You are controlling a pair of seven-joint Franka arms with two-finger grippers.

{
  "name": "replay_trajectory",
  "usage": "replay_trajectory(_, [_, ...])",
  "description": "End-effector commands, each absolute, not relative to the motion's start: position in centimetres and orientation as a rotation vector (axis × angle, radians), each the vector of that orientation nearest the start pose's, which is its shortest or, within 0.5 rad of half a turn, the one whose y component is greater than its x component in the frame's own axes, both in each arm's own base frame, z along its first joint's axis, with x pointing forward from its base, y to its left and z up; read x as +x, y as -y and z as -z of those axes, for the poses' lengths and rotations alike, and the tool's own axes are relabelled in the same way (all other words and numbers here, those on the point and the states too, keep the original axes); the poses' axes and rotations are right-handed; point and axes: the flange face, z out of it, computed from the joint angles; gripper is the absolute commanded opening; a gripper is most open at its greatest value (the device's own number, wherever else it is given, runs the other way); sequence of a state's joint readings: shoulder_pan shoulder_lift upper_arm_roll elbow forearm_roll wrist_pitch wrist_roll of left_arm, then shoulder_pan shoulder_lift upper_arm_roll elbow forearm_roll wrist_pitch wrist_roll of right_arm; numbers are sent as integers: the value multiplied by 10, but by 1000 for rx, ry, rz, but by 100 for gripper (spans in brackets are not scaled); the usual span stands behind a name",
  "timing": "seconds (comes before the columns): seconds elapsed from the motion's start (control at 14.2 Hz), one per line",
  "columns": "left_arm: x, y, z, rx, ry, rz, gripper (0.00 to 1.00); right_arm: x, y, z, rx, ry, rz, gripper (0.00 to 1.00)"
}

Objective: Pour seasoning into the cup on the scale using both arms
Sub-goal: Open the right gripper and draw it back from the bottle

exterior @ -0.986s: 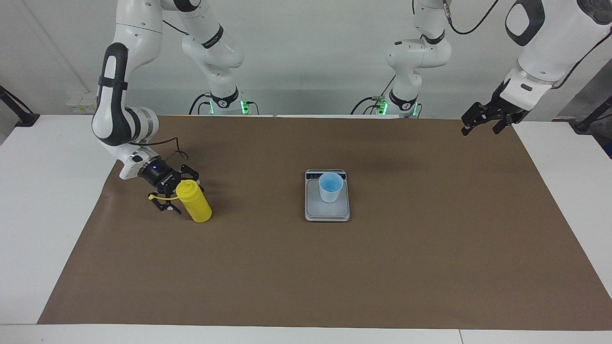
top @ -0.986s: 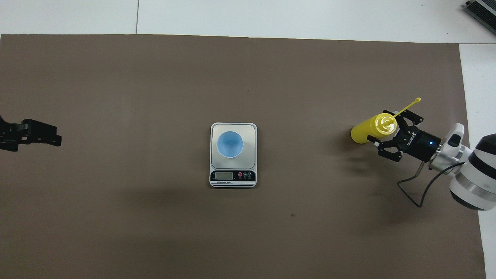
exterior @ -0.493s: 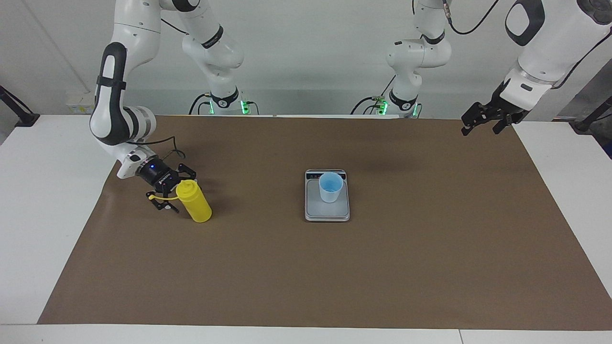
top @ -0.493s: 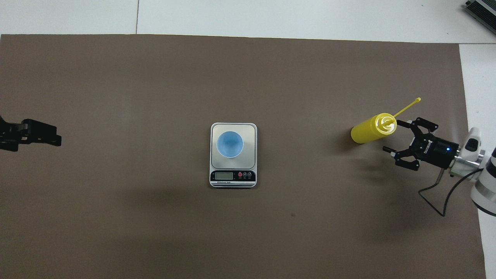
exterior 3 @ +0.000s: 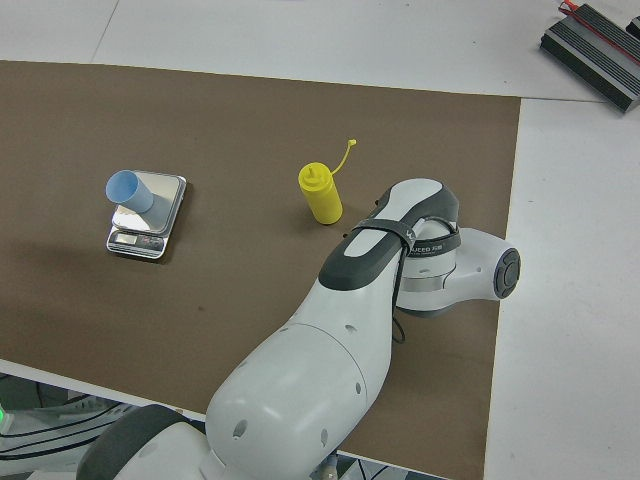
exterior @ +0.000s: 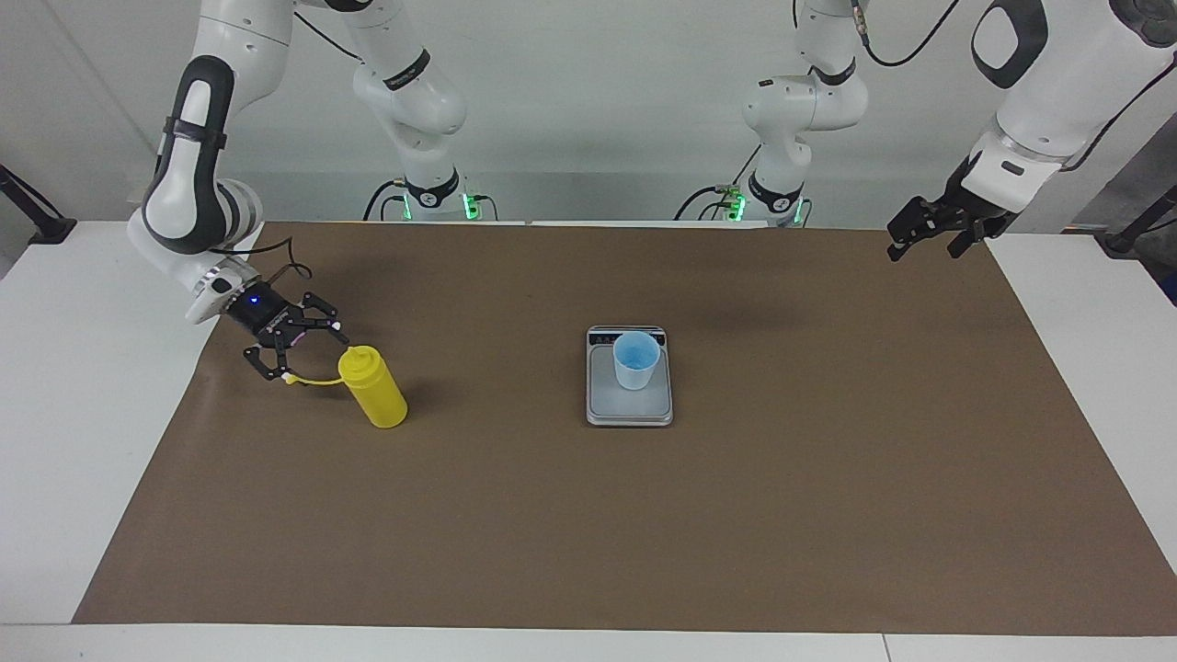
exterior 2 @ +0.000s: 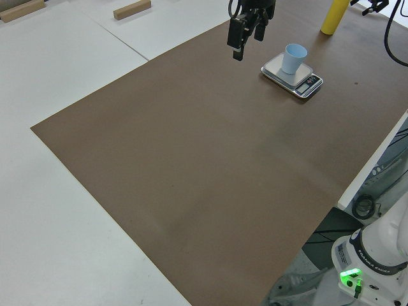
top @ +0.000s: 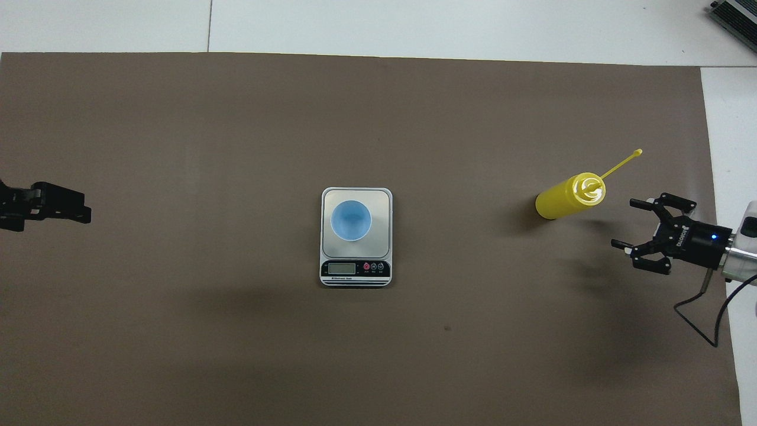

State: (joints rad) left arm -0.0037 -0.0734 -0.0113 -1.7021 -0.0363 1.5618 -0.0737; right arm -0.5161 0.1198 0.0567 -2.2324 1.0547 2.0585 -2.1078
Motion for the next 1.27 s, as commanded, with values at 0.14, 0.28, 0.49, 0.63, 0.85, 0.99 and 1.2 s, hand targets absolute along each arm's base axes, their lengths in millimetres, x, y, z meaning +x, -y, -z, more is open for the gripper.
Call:
replay_trajectory(0.14, [520, 17, -601, -3133, 128, -91, 100, 490, 192, -361, -2301, 1126, 820, 100])
replay_trajectory(0.28, [520, 22, -601, -3127, 214, -76, 100, 493, 190, -380, -2367, 1092, 743, 100])
replay_trajectory(0.49, [516, 55, -589, -3126, 279, -11, 100, 500, 175, -400, -2436, 1037, 646, 100])
replay_trajectory(0.63, [508, 80, -580, -3121, 291, -29, 100, 500, 167, -421, -2532, 976, 578, 100])
replay_trajectory(0.85, [504, 129, -563, -3108, 439, -1, 100, 501, 138, -448, -2623, 914, 494, 100])
replay_trajectory(0.99, [501, 146, -554, -3105, 486, 5, 100, 500, 134, -457, -2677, 850, 453, 100])
replay_trajectory(1.2, [502, 178, -535, -3106, 567, 25, 100, 503, 132, -461, -2695, 850, 444, 100])
